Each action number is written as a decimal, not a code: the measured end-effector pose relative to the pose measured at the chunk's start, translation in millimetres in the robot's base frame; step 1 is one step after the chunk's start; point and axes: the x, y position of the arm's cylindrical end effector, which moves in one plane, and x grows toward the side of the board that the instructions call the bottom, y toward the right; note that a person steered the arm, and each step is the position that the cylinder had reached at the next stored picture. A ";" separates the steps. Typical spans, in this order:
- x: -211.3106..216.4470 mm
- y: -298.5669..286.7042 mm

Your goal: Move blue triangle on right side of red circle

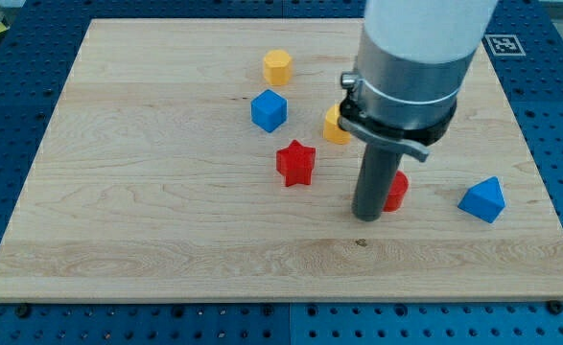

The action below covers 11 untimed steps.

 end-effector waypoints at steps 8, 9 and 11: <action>12.4 139.7; 8.9 138.3; -29.4 123.9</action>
